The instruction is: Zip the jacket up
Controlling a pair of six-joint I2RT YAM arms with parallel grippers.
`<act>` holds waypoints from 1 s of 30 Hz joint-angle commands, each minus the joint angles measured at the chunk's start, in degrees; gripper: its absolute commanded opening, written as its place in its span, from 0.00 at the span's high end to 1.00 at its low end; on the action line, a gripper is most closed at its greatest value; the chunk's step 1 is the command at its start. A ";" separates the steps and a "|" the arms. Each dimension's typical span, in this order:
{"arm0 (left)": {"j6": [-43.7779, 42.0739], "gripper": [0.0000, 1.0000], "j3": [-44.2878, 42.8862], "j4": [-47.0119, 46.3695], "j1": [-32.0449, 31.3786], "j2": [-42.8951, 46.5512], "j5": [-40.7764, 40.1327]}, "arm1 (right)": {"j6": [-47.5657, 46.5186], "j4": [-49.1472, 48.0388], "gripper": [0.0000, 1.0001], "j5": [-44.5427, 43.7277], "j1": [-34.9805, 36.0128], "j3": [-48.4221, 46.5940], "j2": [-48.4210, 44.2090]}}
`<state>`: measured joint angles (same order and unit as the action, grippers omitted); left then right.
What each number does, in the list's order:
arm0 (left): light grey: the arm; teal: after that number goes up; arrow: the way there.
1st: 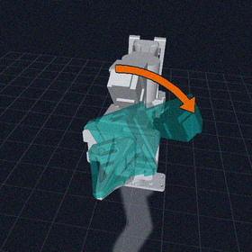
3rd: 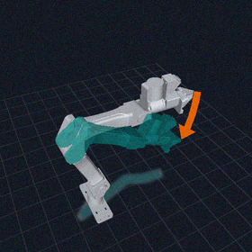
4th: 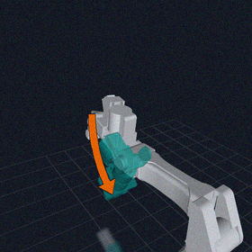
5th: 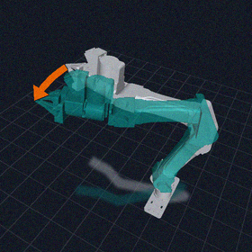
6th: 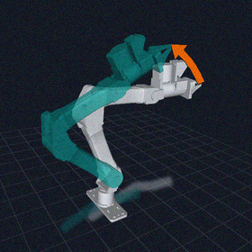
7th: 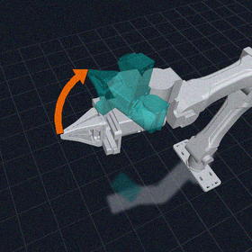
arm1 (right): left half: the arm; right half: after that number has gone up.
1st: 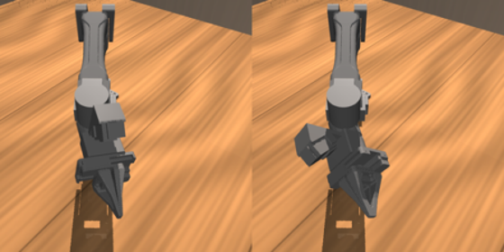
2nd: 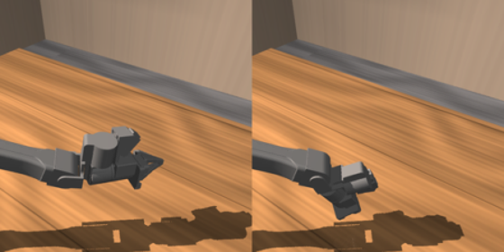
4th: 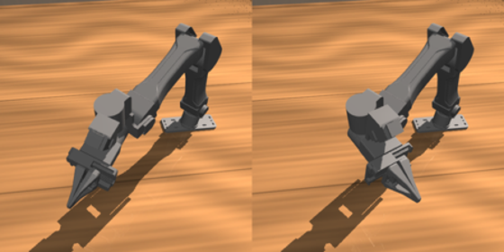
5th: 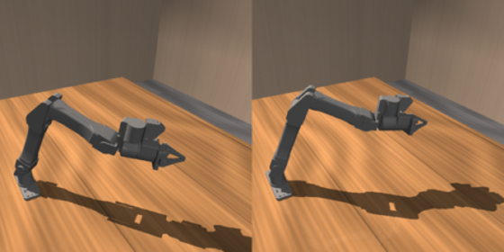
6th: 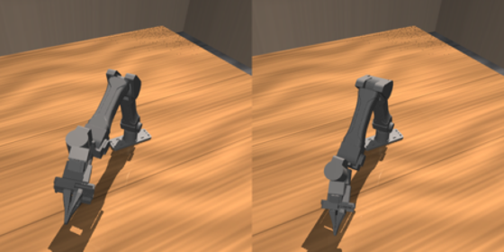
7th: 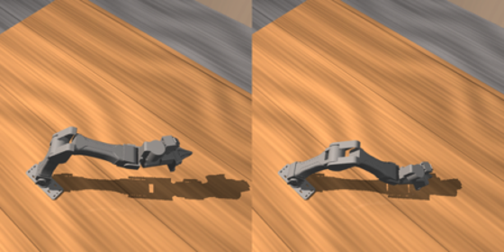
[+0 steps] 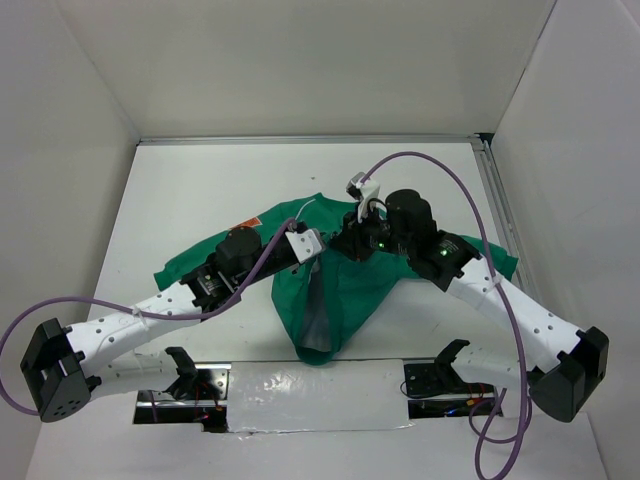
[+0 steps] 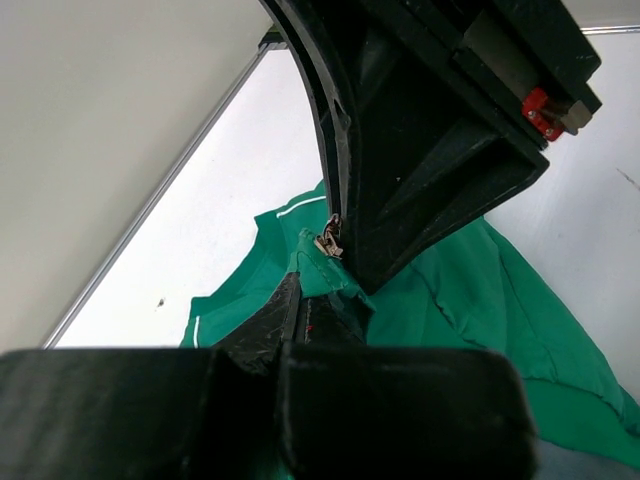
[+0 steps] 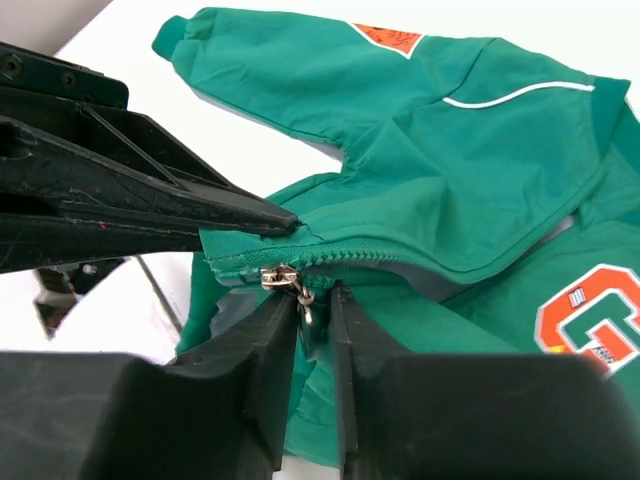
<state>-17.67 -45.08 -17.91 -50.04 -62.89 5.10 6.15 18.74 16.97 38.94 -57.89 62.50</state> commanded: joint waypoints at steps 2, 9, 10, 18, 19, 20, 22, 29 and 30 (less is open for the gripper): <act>0.18 1.00 -1.33 -2.31 0.03 -0.21 0.26 | -0.44 0.24 0.69 -1.77 0.96 -4.34 -1.15; 0.53 1.00 -1.06 -2.13 0.03 0.14 0.52 | -1.05 1.39 0.62 0.95 1.49 -4.25 -1.95; 0.45 1.00 -1.06 -2.13 0.03 0.23 0.52 | -1.14 1.47 0.63 1.31 1.49 -4.42 -1.77; 0.36 1.00 -0.98 -2.92 0.03 0.49 0.26 | 0.26 4.01 0.93 -0.52 1.58 -6.88 0.69; 0.18 1.00 -0.97 -2.83 0.03 0.32 0.26 | 1.13 4.37 0.92 -1.32 1.41 -7.41 0.87; 0.27 1.00 -0.97 -2.83 0.03 0.32 0.08 | 1.49 4.72 0.91 -2.28 1.58 -7.68 1.04; 0.18 1.00 -0.97 -2.57 0.03 0.14 -0.35 | 2.80 6.30 0.94 -6.15 1.49 -8.64 1.22; -0.26 1.00 -0.54 -0.90 -0.06 0.67 0.08 | 5.71 18.23 1.00 -21.35 1.49 -15.14 5.96; -0.61 1.00 -0.36 -0.98 -0.14 1.01 0.17 | 4.41 19.04 1.00 -21.71 1.58 -15.32 6.92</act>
<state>-17.80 -45.08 -16.71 -49.93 -62.94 3.73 11.14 32.23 7.53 41.54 -69.87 67.35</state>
